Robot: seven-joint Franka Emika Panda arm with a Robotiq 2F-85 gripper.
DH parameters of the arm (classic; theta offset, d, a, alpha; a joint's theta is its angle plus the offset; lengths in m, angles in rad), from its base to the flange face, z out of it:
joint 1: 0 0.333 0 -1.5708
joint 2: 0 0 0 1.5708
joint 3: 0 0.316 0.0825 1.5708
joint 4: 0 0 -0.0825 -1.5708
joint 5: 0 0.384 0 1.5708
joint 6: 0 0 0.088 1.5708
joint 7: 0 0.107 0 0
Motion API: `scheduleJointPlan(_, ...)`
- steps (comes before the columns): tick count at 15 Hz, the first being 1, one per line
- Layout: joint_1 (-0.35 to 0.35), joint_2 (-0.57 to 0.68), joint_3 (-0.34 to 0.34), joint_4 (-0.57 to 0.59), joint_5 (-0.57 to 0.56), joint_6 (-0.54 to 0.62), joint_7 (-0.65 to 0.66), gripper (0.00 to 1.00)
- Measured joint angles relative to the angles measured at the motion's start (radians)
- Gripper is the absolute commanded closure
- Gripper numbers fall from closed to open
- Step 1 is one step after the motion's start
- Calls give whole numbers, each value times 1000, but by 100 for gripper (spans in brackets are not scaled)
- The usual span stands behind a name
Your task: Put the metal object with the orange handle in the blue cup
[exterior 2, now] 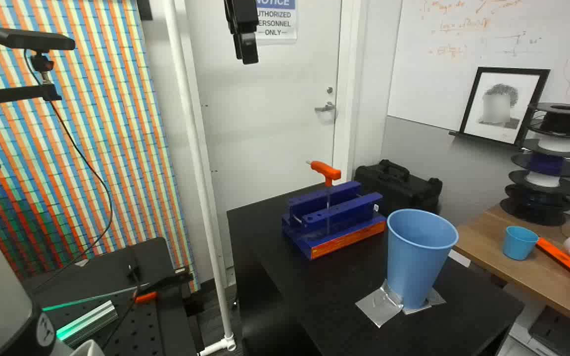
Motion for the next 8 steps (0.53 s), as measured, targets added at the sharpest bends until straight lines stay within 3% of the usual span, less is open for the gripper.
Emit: scheduleJointPlan(8,-3,-4,2,10,-4,18,18,0)
